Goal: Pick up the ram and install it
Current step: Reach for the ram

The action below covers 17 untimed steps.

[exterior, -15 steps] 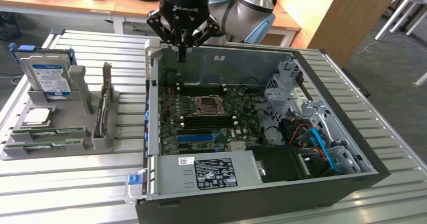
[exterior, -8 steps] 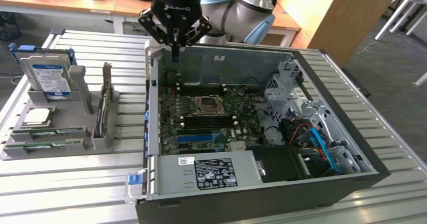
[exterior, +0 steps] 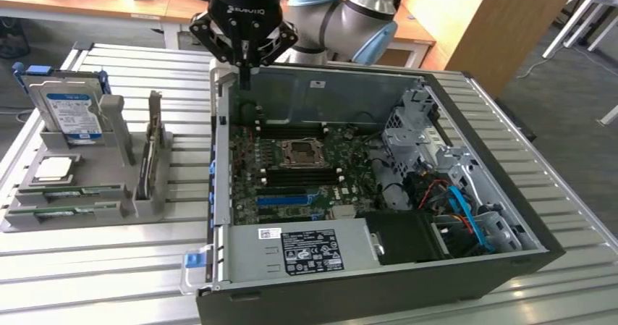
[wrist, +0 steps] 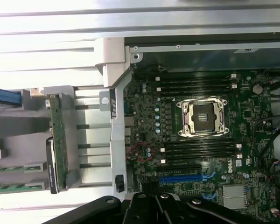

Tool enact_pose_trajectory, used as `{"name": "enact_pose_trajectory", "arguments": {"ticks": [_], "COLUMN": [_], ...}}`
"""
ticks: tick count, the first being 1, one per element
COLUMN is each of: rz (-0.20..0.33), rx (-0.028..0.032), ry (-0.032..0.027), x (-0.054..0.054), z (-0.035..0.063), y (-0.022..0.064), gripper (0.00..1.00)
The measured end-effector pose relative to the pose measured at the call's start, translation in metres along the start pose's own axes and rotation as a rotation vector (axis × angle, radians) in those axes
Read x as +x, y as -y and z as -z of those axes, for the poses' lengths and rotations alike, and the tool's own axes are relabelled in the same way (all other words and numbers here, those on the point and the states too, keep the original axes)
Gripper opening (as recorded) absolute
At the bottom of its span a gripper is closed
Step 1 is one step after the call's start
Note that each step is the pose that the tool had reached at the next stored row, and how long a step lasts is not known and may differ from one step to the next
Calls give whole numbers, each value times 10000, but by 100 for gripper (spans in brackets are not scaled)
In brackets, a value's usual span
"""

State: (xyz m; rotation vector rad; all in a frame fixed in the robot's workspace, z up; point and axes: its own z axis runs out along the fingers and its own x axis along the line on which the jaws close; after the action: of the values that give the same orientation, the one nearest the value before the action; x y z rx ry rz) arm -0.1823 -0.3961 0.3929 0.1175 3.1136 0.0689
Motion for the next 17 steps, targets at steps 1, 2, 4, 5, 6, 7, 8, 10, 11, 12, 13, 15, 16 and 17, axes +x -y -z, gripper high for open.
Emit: {"name": "enact_pose_trajectory", "arguments": {"ticks": [1,2,4,5,6,7,8,10,11,12,13,15,16,17], "rz": [-1,-1,-3,-4,-5,-6,-7,-6,-7,-8,-9,-11,-13,-14], "rx": [0,0,0,0,0,0,0,0,1,0,0,0,0,0], "ry": [0,0,0,1,0,0,1,1,1,1,1,1,0,1], "x": [18,35,72,91,111,133,152,191,211,230,249,290,309,329], "z": [0,1,1,2,2,2,3,4,4,4,5,6,6,6], "y": [1,1,2,2,3,4,5,6,7,8,8,9,10,10], "gripper": [11,11,11,11,11,11,11,11,11,11,11,11,11,11]}}
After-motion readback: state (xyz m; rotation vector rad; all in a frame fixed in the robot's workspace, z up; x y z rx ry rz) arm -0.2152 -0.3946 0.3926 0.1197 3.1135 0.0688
